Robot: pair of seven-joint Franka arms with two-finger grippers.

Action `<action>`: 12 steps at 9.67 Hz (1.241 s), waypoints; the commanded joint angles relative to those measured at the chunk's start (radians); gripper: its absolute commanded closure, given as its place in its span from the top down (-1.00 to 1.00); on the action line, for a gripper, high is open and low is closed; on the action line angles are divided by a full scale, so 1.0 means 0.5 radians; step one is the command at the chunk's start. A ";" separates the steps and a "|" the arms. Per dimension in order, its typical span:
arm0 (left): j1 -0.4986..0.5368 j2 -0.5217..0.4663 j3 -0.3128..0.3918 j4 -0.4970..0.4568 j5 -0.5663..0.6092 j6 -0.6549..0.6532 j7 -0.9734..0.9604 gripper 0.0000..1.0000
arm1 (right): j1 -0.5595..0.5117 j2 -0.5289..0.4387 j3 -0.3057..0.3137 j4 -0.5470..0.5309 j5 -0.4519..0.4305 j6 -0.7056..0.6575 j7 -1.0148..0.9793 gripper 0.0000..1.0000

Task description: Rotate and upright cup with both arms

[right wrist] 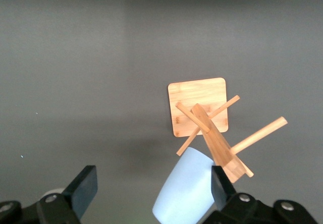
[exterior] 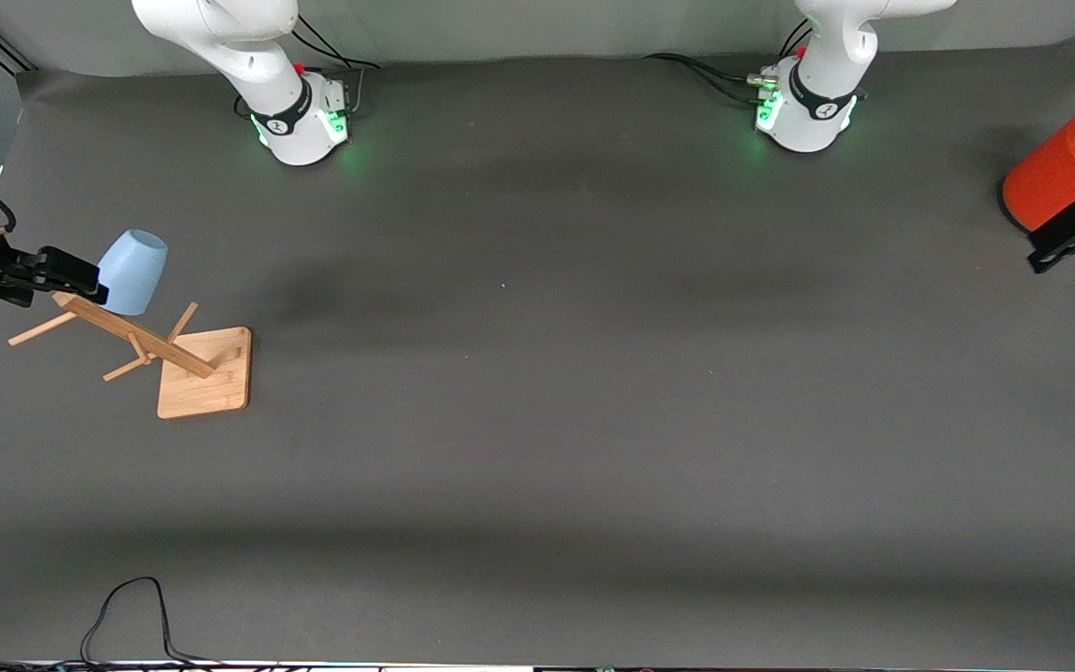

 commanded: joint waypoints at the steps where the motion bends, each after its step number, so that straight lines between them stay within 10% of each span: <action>1: 0.014 0.006 -0.010 0.050 -0.016 -0.054 0.060 1.00 | -0.008 -0.184 -0.095 -0.220 -0.028 0.025 -0.121 1.00; 4: 0.007 0.189 -0.010 0.263 -0.016 -0.169 0.063 1.00 | -0.004 -0.399 -0.160 -0.478 -0.028 0.043 -0.090 1.00; 8: 0.081 1.021 -0.023 1.254 -0.025 -0.299 0.102 1.00 | -0.001 -0.403 -0.218 -0.484 -0.013 0.003 0.263 1.00; 12: 0.023 1.172 -0.029 1.256 -0.019 -0.168 0.103 1.00 | -0.004 -0.363 -0.218 -0.548 0.015 0.086 0.928 1.00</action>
